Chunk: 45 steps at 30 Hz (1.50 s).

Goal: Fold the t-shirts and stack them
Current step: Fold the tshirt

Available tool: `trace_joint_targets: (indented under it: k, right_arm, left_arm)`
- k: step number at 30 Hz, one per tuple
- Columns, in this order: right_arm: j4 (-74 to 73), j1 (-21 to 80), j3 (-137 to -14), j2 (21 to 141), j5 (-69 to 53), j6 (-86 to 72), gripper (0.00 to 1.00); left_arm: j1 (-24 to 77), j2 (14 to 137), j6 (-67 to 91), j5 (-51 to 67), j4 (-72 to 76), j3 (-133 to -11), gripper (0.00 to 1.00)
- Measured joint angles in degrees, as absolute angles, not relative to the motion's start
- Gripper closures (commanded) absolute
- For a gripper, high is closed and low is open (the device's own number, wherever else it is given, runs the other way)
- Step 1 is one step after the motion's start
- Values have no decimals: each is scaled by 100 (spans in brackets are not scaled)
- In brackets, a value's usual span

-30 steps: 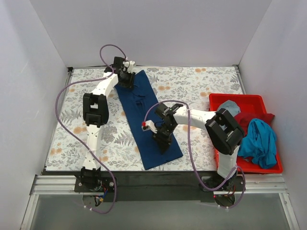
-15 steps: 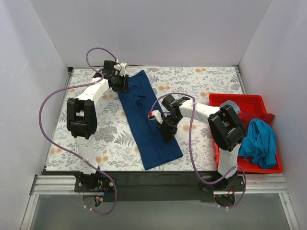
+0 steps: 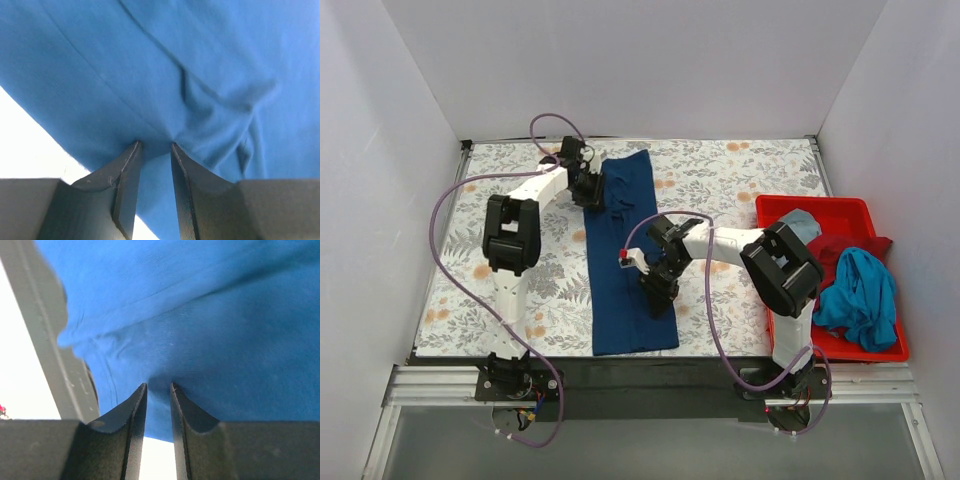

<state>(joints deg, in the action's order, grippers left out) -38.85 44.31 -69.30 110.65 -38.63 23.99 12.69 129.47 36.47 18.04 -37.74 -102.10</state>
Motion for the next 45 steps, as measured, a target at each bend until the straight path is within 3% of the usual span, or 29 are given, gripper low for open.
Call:
trace_joint_targets:
  k: [4, 8, 13, 21, 29, 35, 45]
  right_arm:
    - [-3870, 4440, -6932, 11096, -4086, 2418, 65]
    - [-4165, 4101, -7124, 11096, -4069, 2480, 64]
    - [-4491, 3317, -8300, 11096, -3920, 2460, 63]
    - [-4392, 2934, -10003, 11572, -2912, 2224, 75]
    - [-4237, 3020, -10298, 12827, -1973, 1903, 80]
    - [-3959, 2987, -10379, 12890, -1398, 1776, 83]
    - [-3667, 2799, -10940, 13270, -1035, 1667, 83]
  left_arm:
    - [1498, 13524, 3739, 2056, -3769, -11104, 68]
    - [1608, 13491, 3815, 2220, -3592, -11032, 62]
    - [1518, 12814, 3938, 2281, -3319, -10149, 59]
    - [1297, 11061, 4073, 2842, -2799, -8180, 57]
    - [1330, 11343, 4230, 3002, -2630, -7835, 72]
    - [1323, 11738, 4289, 2891, -2534, -7872, 80]
    - [1321, 12425, 4327, 2858, -2497, -8842, 82]
